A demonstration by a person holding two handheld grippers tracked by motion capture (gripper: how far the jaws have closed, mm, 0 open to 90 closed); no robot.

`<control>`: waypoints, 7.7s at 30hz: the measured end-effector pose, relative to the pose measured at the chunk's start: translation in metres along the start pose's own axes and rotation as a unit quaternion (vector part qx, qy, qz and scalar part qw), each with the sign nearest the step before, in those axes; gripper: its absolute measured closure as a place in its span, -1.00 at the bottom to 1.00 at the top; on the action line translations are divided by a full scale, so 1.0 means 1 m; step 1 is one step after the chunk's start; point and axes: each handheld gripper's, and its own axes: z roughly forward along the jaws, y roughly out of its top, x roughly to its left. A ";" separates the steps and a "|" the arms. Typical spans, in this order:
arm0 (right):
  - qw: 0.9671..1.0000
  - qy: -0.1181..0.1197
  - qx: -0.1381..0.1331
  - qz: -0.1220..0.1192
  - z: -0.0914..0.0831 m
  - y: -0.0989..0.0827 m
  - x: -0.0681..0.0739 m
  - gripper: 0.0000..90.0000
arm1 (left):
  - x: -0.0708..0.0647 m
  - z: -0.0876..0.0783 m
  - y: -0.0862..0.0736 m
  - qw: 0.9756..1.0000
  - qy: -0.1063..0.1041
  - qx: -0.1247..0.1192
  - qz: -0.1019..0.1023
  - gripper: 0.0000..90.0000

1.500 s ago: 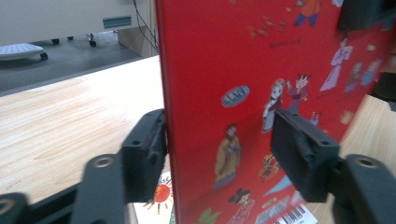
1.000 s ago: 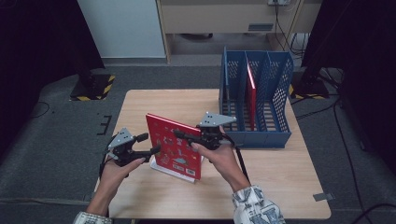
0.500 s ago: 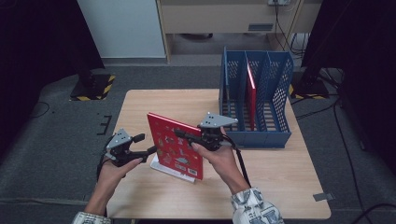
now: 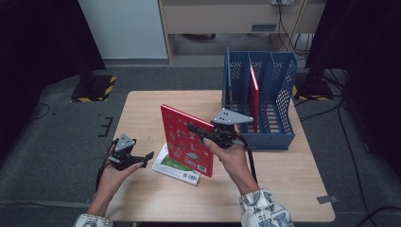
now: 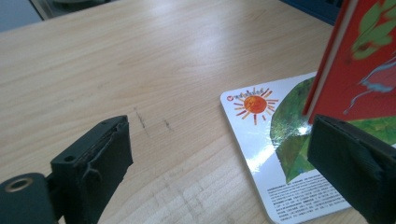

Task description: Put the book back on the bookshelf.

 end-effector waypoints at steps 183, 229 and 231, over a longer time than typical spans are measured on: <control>0.934 -0.354 -0.031 0.036 -0.189 0.078 -0.119 0.77 | -0.004 0.017 -0.016 0.998 0.008 0.057 0.021 -0.90; 0.915 -0.400 -0.039 0.022 -0.127 0.084 -0.160 0.77 | -0.003 0.014 -0.015 0.999 0.012 0.044 0.015 -0.89; 0.914 -0.403 -0.036 0.022 -0.122 0.084 -0.162 0.77 | -0.003 0.014 -0.015 0.999 0.012 0.045 0.015 -0.89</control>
